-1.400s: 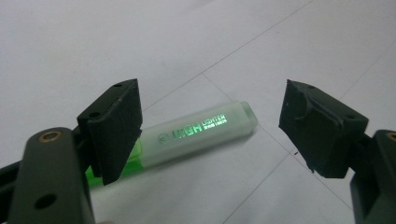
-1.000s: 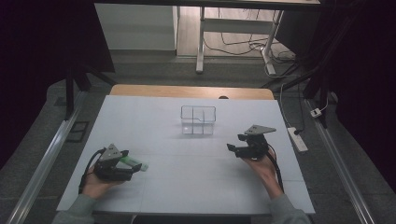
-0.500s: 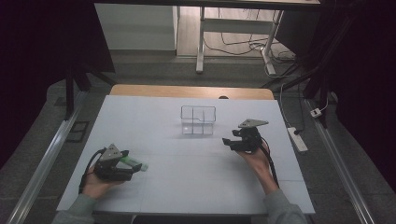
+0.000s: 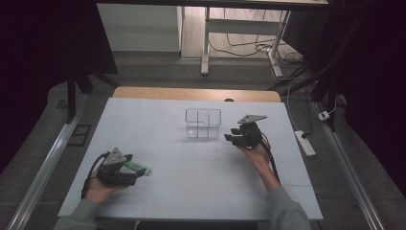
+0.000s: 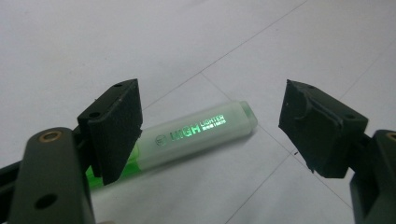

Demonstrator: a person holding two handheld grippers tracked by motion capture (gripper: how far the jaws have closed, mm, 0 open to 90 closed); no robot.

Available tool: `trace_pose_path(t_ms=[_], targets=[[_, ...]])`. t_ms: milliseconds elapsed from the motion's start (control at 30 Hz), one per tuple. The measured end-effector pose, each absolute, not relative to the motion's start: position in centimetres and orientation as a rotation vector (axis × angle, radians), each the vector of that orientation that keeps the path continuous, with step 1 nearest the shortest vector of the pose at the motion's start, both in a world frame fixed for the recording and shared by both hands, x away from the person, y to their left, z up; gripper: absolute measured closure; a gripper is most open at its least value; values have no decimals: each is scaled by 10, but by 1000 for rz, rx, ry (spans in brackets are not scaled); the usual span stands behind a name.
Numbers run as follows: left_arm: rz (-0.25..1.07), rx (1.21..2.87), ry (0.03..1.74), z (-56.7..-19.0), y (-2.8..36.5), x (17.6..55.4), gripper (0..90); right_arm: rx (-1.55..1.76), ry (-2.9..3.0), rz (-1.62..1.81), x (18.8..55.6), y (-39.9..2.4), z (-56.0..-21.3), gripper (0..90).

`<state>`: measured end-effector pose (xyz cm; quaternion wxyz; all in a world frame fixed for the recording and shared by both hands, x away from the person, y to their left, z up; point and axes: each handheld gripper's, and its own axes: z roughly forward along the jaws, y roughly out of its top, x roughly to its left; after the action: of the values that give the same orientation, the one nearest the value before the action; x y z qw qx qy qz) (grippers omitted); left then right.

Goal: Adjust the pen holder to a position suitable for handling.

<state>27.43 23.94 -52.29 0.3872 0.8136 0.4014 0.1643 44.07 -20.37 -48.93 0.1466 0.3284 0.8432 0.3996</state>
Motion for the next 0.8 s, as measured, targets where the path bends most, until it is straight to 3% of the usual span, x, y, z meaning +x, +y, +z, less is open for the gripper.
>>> trace_pose_path(t_ms=[333,800], targets=[[423,2072,1024,-523,239,274,214,988,2408,1105,455,-195,-494,897],[426,2079,1024,-524,239,275,214,1015,2423,1136,474,-180,-502,900]])
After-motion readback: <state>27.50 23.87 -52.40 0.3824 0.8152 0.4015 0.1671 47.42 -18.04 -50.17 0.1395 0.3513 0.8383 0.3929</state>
